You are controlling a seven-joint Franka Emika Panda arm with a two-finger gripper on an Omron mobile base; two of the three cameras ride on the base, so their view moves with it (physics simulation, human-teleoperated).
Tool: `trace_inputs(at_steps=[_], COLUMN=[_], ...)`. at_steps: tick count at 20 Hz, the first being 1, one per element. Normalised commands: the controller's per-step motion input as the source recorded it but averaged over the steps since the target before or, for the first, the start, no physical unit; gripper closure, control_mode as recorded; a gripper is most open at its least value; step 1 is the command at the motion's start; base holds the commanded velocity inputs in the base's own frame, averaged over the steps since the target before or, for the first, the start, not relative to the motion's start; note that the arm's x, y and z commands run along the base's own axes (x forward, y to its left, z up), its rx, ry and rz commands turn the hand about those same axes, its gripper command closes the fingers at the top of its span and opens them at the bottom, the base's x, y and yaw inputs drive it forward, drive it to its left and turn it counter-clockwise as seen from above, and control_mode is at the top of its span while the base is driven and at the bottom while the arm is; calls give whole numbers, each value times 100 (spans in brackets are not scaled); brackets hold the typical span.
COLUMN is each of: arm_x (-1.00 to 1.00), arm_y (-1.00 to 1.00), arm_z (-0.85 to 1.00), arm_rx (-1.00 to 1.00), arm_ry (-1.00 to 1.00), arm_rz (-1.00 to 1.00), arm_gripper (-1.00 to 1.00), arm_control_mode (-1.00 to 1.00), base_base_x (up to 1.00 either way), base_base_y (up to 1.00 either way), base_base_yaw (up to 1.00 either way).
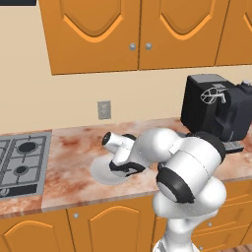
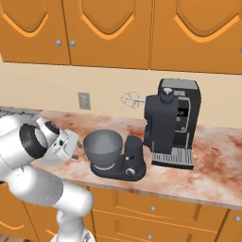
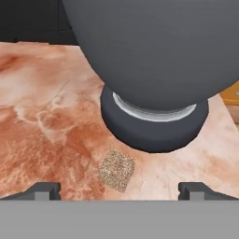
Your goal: Add butter and sugar cubes to the stand mixer bowl and then turn on the stand mixer to begin making frosting.
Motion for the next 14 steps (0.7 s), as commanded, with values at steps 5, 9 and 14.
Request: trace_inputs(at_steps=[5, 9, 14], arm_x=[0, 0, 1], arm_y=[-16, -17, -15], arm_z=[-18, -4, -5], arm_rx=[0, 0, 0], arm_ry=[0, -1, -1], arm_rz=[0, 0, 0], arm_gripper=[-100, -100, -100], arm_control_mode=[-100, -100, -100], base_base_x=[0, 0, 0], base_base_y=[0, 0, 0], base_base_yaw=[0, 0, 0])
